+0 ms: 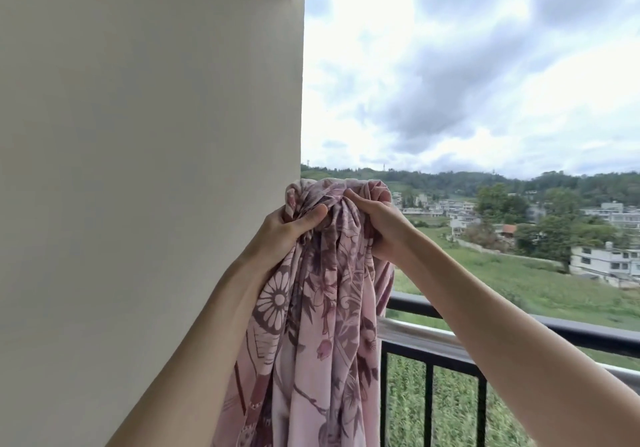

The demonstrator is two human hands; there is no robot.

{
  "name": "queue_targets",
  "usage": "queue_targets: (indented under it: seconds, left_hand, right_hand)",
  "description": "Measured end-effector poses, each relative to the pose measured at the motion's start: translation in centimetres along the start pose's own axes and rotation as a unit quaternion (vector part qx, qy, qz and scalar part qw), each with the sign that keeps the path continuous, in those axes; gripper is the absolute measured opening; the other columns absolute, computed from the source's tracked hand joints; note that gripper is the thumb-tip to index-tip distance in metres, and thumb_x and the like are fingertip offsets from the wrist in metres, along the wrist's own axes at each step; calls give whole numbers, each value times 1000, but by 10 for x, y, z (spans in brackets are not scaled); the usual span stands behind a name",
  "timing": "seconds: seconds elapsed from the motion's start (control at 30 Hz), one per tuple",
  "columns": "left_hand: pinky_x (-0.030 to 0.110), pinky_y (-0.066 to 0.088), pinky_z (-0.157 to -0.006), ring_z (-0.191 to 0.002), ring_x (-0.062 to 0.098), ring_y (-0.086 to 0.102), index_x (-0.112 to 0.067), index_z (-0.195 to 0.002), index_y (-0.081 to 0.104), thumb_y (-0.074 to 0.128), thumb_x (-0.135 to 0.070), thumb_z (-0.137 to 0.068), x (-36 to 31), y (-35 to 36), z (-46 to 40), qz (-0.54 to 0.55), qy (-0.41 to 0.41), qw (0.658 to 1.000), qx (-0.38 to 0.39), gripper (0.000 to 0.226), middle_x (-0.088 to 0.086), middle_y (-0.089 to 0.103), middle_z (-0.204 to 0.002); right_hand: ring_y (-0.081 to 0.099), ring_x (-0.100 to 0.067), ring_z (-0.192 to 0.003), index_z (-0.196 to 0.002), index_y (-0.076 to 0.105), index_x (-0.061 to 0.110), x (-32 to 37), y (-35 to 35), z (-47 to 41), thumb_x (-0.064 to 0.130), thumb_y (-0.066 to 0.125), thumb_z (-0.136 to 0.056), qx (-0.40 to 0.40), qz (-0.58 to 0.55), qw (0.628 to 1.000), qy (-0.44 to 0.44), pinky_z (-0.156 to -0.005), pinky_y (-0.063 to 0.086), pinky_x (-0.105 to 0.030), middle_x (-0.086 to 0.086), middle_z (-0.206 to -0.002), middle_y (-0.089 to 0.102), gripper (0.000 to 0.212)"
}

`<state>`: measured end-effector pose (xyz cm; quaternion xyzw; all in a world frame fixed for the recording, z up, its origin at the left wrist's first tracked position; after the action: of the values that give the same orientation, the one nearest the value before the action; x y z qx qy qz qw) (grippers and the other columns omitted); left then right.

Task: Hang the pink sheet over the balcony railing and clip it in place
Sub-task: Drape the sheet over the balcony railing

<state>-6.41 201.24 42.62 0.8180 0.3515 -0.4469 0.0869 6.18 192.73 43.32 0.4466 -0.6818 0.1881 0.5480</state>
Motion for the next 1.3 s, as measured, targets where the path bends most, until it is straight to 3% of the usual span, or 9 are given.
queue_targets:
  seconds: [0.23, 0.37, 0.47, 0.53, 0.63, 0.83, 1.03, 1.2, 1.3]
  left_hand:
    - [28, 45, -96, -101, 9, 64, -29, -111, 61, 69, -65, -55, -22, 11, -21, 9, -1, 999, 41, 67, -11, 69, -107]
    - [19, 47, -88, -95, -1, 62, -35, -120, 54, 71, -79, -36, -31, 13, -27, -10, 40, 999, 27, 96, -11, 64, -117]
    - [15, 35, -96, -113, 8, 53, -27, -138, 38, 47, -93, -37, -22, 21, -21, -288, 51, 955, -45, 121, -3, 51, -134]
    - [25, 38, -97, -120, 23, 51, -21, -135, 44, 47, -89, -48, -8, 15, -17, -378, 37, 919, -105, 110, 2, 55, -131]
    - [32, 48, -91, -103, 27, 60, -12, -120, 57, 74, -37, -72, 22, -7, -11, -214, -45, 968, -120, 57, 9, 64, -115]
    - [22, 45, -56, -59, 12, 64, -16, -65, 68, 66, -19, -60, 59, -66, 21, -31, -150, 980, -125, 6, 0, 69, -63]
    - [24, 32, -47, -36, 11, 42, -21, -36, 51, 54, -21, -51, 72, -109, 35, 5, -194, 975, -110, 15, -3, 48, -42]
    - [27, 37, -52, -45, 17, 46, -19, -45, 57, 55, -20, -49, 58, -111, 31, 33, -175, 980, -92, 4, 2, 52, -49]
    - [18, 46, -46, -40, 16, 54, -16, -44, 65, 53, -15, -60, 40, -97, 20, 71, -146, 984, -77, 20, 3, 59, -48]
  right_hand:
    - [61, -34, -105, -134, 40, 15, 39, -4, -3, 32, 62, -83, 63, -78, 995, -18, -79, 54, -43, -18, -126, 58, 58]
    - [57, -34, -115, -135, 41, 7, 52, 14, 2, 52, 45, -88, 145, -40, 988, -41, -84, 54, -41, -19, -128, 56, 65]
    - [62, -25, -106, -120, 54, 10, 32, 21, 7, 72, 23, -82, 192, 32, 981, 15, -89, 52, -36, -10, -114, 64, 79]
    - [66, -20, -97, -112, 56, 14, 18, 23, 7, 76, 16, -79, 215, 73, 973, 40, -88, 51, -36, -5, -103, 70, 81]
    - [69, -13, -71, -99, 54, 17, -1, 21, 3, 78, 11, -79, 205, 133, 967, 67, -85, 47, -43, 3, -76, 72, 77]
    - [58, -27, -102, -139, 36, 17, -46, 25, -9, 72, 9, -83, 145, 349, 922, 85, -101, 39, -53, -15, -116, 58, 83]
    - [9, -27, -144, -148, 10, 29, -68, 46, -27, 65, 3, -88, 133, 436, 890, 15, -114, 10, -58, -5, -158, 5, 71]
    - [30, -30, -136, -143, 32, 19, -40, 53, -31, 53, 8, -96, 63, 464, 877, -105, -110, 22, -45, -14, -150, 31, 63]
    - [64, -21, -100, -114, 64, 18, -11, 45, -16, 46, 21, -99, 35, 452, 870, -193, -92, 45, -26, -12, -104, 71, 53]
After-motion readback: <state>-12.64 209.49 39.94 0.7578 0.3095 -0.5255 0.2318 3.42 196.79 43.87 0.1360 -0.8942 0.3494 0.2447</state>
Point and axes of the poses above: each hand's wrist, its own z-axis away from the middle knuckle, its own y-axis out of the palm, x = y × z, the point moved 6 cm from there along -z, towards the middle knuckle
